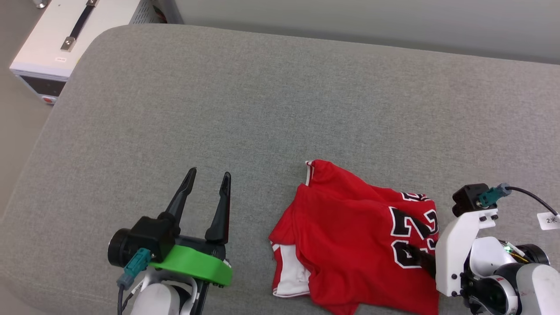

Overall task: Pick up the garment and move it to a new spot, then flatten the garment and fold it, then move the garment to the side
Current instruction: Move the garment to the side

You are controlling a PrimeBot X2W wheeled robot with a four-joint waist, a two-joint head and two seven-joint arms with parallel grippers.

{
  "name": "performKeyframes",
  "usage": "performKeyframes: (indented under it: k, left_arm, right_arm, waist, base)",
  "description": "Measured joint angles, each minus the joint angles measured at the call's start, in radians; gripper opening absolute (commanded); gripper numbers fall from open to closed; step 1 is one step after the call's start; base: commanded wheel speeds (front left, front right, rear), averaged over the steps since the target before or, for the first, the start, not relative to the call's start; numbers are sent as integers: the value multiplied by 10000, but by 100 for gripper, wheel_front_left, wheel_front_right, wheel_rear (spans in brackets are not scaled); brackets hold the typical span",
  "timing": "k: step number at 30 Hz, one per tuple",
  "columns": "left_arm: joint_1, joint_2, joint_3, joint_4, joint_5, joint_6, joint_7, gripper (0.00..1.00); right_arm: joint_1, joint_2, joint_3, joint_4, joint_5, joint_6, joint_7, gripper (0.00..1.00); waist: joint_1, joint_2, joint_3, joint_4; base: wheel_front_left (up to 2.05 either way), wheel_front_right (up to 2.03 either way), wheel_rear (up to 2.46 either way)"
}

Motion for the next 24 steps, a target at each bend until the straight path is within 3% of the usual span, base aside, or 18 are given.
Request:
performKeyframes:
  k: [9, 10, 11, 12, 19, 24]
  left_arm:
    - [-94, -40, -90, 12, 0, 0, 0, 100]
    - [-102, -42, -109, 15, 0, 0, 0, 100]
    - [-107, -42, -121, 15, 0, 0, -2, 100]
    - [-112, -42, -127, 13, 0, 0, -2, 100]
    - [-116, -31, -217, 109, -4, 0, 0, 100]
    - [-67, 25, -341, 134, -88, 0, 0, 100]
  right_arm:
    - [-70, 199, 178, 849, -157, -2, -205, 100]
    - [-70, 196, 228, 934, -157, -2, -265, 80]
    - [-72, 186, 282, 995, -153, -2, -351, 35]
    - [-76, 169, 316, 1037, -151, -2, -441, 0]
    - [-200, -232, 759, 1321, -92, -2, -1183, 0]
    - [-400, -903, 1530, 1051, -96, 0, -1517, 0]
  waist:
    - [0, 0, 335, 377]
    - [0, 0, 351, 408]
    - [0, 0, 366, 430]
    - [0, 0, 377, 439]
    - [0, 0, 216, 292]
    - [0, 0, 10, -64]
  base:
    - [0, 0, 0]
    - [0, 0, 0]
    - [0, 0, 0]
    - [0, 0, 0]
    - [0, 0, 0]
    - [0, 0, 0]
